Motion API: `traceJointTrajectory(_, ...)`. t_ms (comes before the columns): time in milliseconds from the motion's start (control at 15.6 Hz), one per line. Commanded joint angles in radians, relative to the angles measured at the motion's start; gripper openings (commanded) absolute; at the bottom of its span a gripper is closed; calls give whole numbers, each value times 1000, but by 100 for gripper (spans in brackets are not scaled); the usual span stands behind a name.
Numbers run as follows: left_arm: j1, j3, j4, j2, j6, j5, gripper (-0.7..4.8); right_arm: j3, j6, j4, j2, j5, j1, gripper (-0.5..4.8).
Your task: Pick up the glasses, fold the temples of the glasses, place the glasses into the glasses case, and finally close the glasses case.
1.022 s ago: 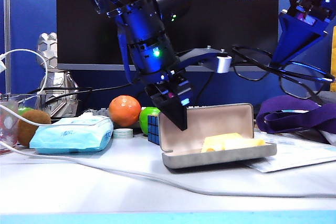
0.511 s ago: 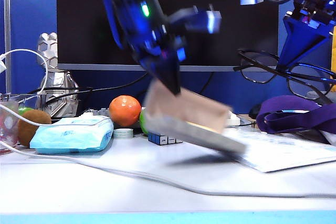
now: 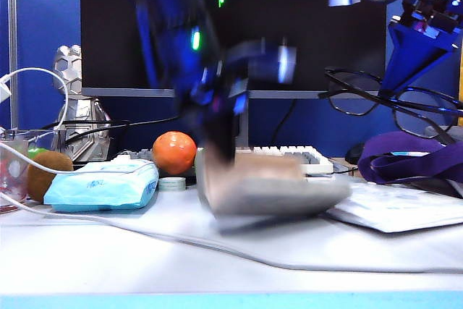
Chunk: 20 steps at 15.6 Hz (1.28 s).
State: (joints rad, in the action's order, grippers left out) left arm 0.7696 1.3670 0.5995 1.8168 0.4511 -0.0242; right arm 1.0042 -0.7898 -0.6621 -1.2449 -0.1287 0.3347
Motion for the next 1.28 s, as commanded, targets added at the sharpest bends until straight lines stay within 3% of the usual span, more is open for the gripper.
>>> traceJointTrajectory(64, 9, 1, 13, -3, -34, 74, 225, 5, 4, 16, 3, -3, 3, -5)
traceJointTrajectory(447, 7, 2, -5, -113, -161, 48, 210, 5, -25, 63, 3, -4, 3, -5)
traceJointTrajectory(511, 5, 2, -5, -142, -211, -23, 201, 5, -54, 69, 3, -16, 4, -5)
traceJointTrajectory(639, 2, 2, -3, -180, -320, -212, 110, 5, -126, 100, -3, -78, 4, -5)
traceJointTrajectory(703, -11, 2, -1, -188, -336, -234, 111, 5, -179, 132, -10, -101, 9, -5)
traceJointTrajectory(1086, -126, 2, 48, -196, -365, -170, 110, 5, -410, 289, -167, -111, 157, -5)
traceJointTrajectory(1278, -167, 2, 48, -196, -383, -119, 110, 5, -451, 397, -237, -69, 226, -5)
